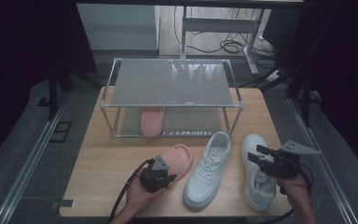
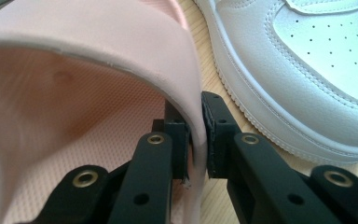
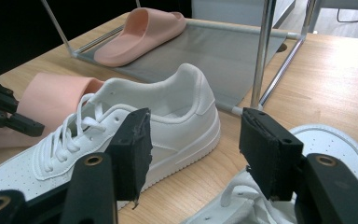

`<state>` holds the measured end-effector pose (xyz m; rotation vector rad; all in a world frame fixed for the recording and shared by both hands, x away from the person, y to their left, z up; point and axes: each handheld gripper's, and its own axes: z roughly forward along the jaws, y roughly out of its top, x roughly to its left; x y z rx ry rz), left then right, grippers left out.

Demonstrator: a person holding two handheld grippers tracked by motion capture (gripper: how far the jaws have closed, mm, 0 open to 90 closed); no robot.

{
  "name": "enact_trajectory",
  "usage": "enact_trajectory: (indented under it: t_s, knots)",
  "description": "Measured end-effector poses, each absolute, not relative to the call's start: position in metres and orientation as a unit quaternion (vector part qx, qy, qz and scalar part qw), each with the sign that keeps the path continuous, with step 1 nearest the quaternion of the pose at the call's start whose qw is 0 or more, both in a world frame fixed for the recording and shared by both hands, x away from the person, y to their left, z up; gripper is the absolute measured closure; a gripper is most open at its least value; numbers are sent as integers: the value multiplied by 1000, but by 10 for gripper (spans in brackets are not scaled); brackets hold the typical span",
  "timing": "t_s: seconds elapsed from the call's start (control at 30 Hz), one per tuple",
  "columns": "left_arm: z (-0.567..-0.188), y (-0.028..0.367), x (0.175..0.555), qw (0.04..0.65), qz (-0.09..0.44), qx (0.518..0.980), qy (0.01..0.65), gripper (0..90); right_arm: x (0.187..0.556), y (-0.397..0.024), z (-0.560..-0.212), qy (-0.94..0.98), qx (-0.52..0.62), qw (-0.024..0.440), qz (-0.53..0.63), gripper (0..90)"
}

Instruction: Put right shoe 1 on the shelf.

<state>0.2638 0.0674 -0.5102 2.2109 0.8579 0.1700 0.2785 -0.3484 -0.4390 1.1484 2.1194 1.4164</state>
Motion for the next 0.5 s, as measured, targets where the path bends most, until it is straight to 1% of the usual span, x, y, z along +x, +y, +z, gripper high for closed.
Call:
enact_trajectory:
  t_s: [0.5]
  knots:
    - [-499,76,268,388,81,849,351,819,279,-347,-439,749,404,172,497,442]
